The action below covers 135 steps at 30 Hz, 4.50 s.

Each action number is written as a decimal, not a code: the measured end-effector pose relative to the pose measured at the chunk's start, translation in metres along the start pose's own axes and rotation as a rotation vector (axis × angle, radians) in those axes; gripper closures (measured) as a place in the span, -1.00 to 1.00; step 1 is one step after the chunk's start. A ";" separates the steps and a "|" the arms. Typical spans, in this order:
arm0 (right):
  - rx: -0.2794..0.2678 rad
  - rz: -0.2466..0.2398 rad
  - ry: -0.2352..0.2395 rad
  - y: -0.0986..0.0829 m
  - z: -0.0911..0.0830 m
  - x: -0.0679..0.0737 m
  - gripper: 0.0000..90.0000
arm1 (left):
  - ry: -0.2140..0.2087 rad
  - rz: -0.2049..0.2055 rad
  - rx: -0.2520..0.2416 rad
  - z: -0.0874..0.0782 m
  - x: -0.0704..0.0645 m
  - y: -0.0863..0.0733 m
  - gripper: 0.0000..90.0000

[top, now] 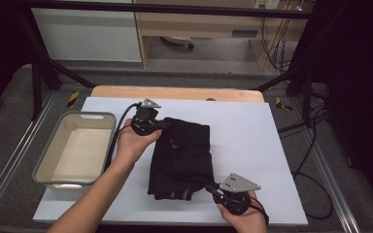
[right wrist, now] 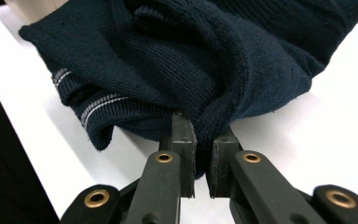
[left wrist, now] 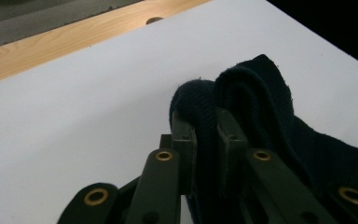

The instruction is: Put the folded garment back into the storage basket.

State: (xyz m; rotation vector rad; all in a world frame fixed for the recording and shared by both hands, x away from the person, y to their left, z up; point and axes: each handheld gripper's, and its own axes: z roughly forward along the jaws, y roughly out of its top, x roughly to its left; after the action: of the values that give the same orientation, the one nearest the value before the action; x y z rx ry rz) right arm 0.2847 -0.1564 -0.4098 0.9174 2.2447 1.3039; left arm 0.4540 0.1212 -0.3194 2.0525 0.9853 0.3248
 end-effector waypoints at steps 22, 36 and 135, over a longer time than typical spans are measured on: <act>0.005 0.005 0.138 0.063 0.021 0.002 0.87 | 0.063 0.021 0.023 -0.039 0.019 0.035 0.79; -0.005 0.010 0.213 0.097 0.040 0.012 0.87 | 0.099 0.001 0.001 -0.074 0.042 0.039 0.79; -0.054 -0.100 0.394 0.194 0.205 0.129 0.87 | 0.359 -0.103 -0.023 -0.203 0.188 -0.039 0.79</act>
State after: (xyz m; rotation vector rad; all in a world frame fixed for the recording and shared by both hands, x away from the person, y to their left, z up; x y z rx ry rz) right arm 0.3848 0.1293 -0.3430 0.5560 2.4902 1.6028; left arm 0.4503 0.3892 -0.2417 1.9518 1.2895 0.6629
